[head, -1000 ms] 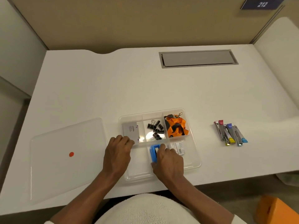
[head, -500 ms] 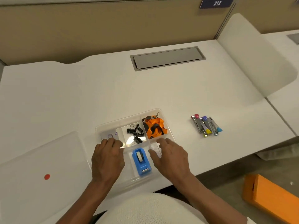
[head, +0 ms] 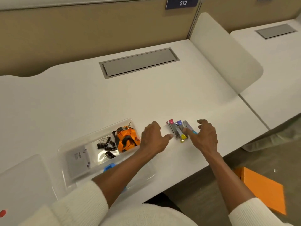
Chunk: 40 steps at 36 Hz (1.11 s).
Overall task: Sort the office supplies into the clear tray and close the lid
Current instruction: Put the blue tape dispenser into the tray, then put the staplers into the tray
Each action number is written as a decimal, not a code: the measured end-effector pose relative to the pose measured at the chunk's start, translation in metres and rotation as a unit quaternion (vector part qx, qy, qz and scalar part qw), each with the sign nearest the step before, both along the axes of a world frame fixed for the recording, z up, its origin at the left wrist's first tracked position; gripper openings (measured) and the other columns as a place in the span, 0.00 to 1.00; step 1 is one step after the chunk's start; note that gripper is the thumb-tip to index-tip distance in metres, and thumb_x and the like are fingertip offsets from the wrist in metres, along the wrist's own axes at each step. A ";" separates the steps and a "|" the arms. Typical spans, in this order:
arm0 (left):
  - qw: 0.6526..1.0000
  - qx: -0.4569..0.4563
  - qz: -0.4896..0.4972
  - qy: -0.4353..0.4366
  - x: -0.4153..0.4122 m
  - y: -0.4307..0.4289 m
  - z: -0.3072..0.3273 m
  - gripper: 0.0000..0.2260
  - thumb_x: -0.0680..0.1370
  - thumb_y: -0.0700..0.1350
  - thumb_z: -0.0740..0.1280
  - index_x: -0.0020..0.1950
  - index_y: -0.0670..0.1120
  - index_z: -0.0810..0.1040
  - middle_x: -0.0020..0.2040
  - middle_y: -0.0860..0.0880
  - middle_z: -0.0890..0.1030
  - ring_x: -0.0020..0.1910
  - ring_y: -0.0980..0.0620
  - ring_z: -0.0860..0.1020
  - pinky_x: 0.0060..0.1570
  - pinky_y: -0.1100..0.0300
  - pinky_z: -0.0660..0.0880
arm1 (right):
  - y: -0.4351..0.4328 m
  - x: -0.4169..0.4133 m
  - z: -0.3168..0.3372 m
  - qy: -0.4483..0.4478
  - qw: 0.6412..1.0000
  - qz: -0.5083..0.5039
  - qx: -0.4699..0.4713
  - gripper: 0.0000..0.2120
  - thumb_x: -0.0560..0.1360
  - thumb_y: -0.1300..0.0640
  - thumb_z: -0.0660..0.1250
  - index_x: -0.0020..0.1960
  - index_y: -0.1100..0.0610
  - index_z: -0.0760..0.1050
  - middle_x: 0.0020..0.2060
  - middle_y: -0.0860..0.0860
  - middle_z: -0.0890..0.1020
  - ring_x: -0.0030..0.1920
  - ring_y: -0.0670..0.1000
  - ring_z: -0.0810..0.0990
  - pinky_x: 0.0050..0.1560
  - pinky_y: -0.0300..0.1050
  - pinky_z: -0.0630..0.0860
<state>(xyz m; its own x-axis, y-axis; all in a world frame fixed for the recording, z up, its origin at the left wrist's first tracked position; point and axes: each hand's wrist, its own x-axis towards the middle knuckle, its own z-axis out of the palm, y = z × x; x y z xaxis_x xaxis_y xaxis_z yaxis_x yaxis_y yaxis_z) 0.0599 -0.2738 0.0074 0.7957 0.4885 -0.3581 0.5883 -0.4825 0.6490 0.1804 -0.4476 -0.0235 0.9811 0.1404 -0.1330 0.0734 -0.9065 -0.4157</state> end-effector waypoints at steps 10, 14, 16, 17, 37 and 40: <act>0.995 -0.074 0.003 0.069 0.066 -0.040 -0.025 0.39 0.64 0.61 0.81 0.65 0.40 0.74 0.60 0.44 0.79 0.61 0.44 0.78 0.56 0.50 0.78 | 0.016 0.039 -0.015 0.105 0.992 0.058 -0.043 0.40 0.63 0.25 0.70 0.66 0.50 0.73 0.55 0.51 0.81 0.55 0.55 0.82 0.47 0.49 0.76; 0.995 -0.071 0.006 0.075 0.076 -0.050 -0.027 0.44 0.60 0.61 0.83 0.68 0.41 0.71 0.60 0.44 0.74 0.58 0.46 0.78 0.52 0.56 0.76 | 0.023 0.046 -0.019 0.108 0.989 0.077 -0.063 0.30 0.64 0.28 0.69 0.58 0.47 0.75 0.46 0.48 0.83 0.46 0.53 0.82 0.43 0.47 0.76; 0.996 -0.056 0.008 0.070 0.080 -0.054 -0.029 0.46 0.60 0.60 0.84 0.69 0.41 0.69 0.61 0.43 0.73 0.58 0.46 0.78 0.54 0.55 0.77 | 0.024 0.048 -0.022 0.123 0.988 0.072 -0.051 0.25 0.66 0.30 0.69 0.53 0.46 0.74 0.41 0.47 0.84 0.42 0.52 0.82 0.43 0.47 0.78; 0.996 -0.052 0.009 0.069 0.082 -0.055 -0.029 0.46 0.61 0.59 0.84 0.70 0.40 0.68 0.61 0.43 0.73 0.59 0.45 0.78 0.56 0.54 0.77 | 0.025 0.049 -0.024 0.133 0.988 0.068 -0.041 0.23 0.66 0.31 0.70 0.52 0.46 0.74 0.39 0.47 0.84 0.41 0.51 0.82 0.42 0.47 0.79; 0.995 0.010 -0.001 0.097 0.093 -0.055 -0.030 0.28 0.75 0.47 0.73 0.70 0.38 0.67 0.66 0.40 0.71 0.63 0.40 0.75 0.58 0.52 0.75 | 0.026 0.055 -0.024 0.098 0.992 0.043 -0.073 0.12 0.65 0.47 0.74 0.44 0.52 0.78 0.35 0.48 0.80 0.38 0.56 0.80 0.38 0.43 0.71; 0.995 0.040 -0.009 0.094 0.094 -0.058 -0.027 0.25 0.76 0.41 0.71 0.70 0.37 0.68 0.65 0.39 0.72 0.63 0.40 0.75 0.57 0.51 0.75 | 0.027 0.053 -0.027 0.078 0.993 0.049 -0.079 0.09 0.63 0.51 0.72 0.41 0.53 0.77 0.34 0.50 0.80 0.35 0.57 0.79 0.35 0.42 0.69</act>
